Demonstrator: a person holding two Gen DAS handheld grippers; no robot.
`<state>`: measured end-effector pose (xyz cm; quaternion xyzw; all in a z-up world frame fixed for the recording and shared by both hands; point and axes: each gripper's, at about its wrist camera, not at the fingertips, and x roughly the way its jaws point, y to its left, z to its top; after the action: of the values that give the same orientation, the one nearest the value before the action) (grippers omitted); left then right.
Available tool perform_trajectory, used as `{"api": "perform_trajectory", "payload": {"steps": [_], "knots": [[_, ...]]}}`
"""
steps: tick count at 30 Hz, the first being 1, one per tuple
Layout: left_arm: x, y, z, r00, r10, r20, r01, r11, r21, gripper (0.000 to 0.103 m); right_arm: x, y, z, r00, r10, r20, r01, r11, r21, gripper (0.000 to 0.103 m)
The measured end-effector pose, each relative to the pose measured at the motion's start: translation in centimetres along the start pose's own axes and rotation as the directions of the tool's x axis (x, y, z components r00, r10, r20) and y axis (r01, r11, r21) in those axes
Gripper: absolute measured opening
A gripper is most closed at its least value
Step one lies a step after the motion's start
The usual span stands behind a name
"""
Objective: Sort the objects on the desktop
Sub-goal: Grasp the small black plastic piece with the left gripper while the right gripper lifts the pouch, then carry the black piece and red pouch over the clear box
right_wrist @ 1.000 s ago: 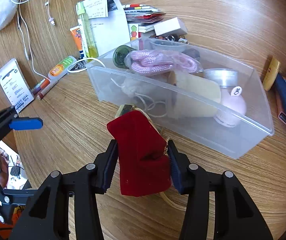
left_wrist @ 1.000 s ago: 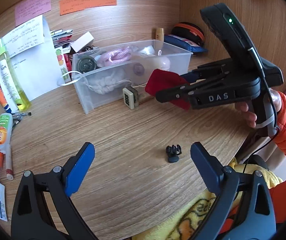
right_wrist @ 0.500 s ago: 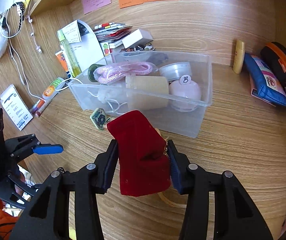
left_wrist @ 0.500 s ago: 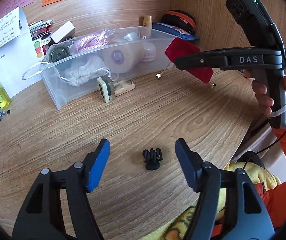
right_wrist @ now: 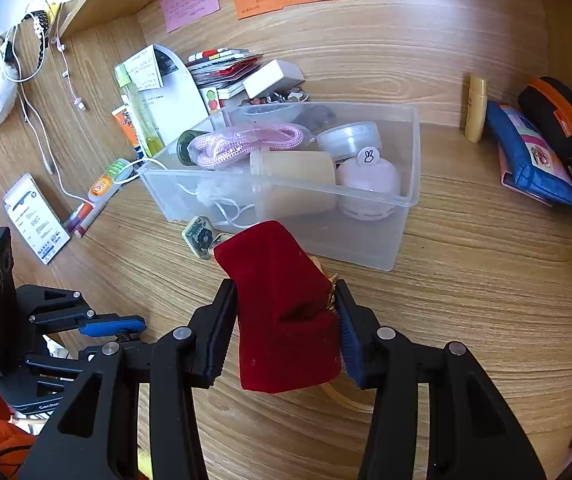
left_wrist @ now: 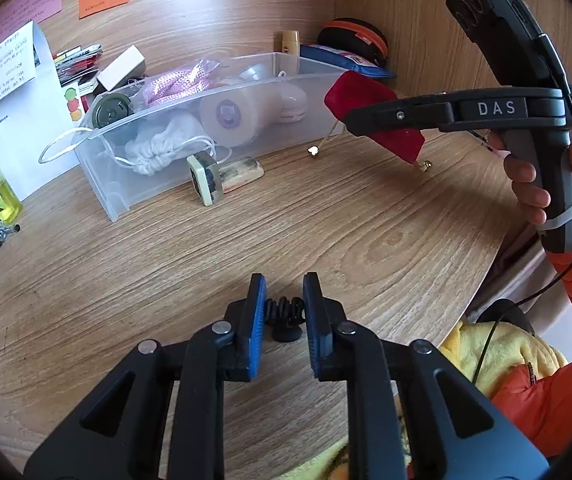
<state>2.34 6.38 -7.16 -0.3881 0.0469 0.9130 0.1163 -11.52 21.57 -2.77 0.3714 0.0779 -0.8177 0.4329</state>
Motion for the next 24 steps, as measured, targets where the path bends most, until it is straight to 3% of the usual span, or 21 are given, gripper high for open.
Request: {"api": "perform_trajectory", "payload": {"steps": [10,17,24], "knots": [[-2.1,4.1,2.5,0.993,0.082,0.082,-0.071,0.989,-0.128,0.018,-1.1,0.1,1.0,0.999,0.013,0.035,-0.013,1.0,-0.001,0.043],[-3.8,7.1,5.4,0.973,0.173,0.15,-0.142,0.97,-0.197,0.018,-1.9,-0.4,2.8,0.996,0.004,0.084,-0.004,1.0,0.004,0.043],[-4.3,9.9,9.3,0.961,0.178,0.209,-0.126,0.962,-0.243,0.018,-2.8,-0.9,5.8,0.988,0.003,0.152,-0.004,1.0,0.006,0.043]]}}
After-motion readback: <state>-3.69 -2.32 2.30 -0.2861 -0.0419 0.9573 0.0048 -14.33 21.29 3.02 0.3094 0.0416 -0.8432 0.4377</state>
